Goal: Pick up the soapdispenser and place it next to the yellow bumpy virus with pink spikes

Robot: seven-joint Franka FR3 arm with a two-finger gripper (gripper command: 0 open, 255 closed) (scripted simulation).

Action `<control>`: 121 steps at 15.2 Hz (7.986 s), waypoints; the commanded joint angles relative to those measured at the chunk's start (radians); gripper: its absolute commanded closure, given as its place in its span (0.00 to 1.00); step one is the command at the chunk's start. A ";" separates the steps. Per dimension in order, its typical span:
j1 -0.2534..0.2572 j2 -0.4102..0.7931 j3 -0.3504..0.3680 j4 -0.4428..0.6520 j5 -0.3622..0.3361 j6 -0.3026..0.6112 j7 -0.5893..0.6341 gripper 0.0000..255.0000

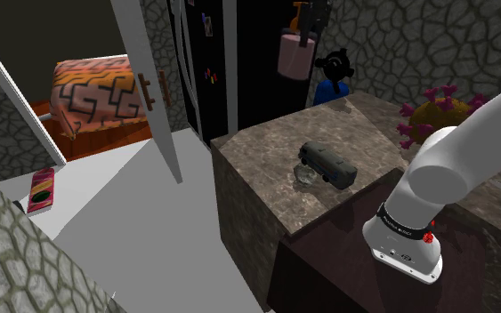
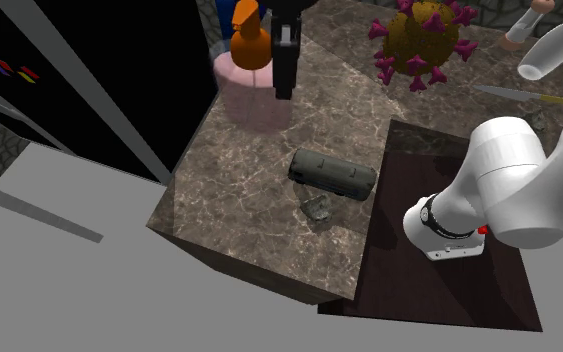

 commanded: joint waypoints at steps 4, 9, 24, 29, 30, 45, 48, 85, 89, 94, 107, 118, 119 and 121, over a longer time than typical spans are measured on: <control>-0.041 0.009 -0.088 0.012 -0.027 -0.003 -0.128 1.00; -0.081 0.047 -0.177 0.056 -0.047 -0.008 -0.256 1.00; -0.227 0.356 -0.455 0.382 0.033 -0.051 -0.685 1.00; -0.337 0.544 -0.528 0.589 0.142 -0.108 -0.840 1.00; -0.368 0.588 -0.537 0.641 0.169 -0.126 -0.869 1.00; -0.549 0.809 -0.552 0.806 0.297 -0.108 -1.009 1.00; -0.522 0.783 -0.555 0.724 0.282 -0.051 -1.011 1.00; -0.436 0.767 -0.535 0.188 0.288 0.458 -1.055 1.00; -0.439 0.786 -0.528 0.159 0.303 0.503 -1.065 1.00; -0.445 0.813 -0.517 0.128 0.324 0.556 -1.080 1.00; -0.464 0.887 -0.485 0.082 0.378 0.664 -1.115 1.00; -0.463 0.887 -0.486 0.082 0.379 0.664 -1.116 0.00; -0.459 0.870 -0.494 0.091 0.366 0.640 -1.108 0.00; -0.451 0.837 -0.509 0.114 0.342 0.589 -1.093 0.00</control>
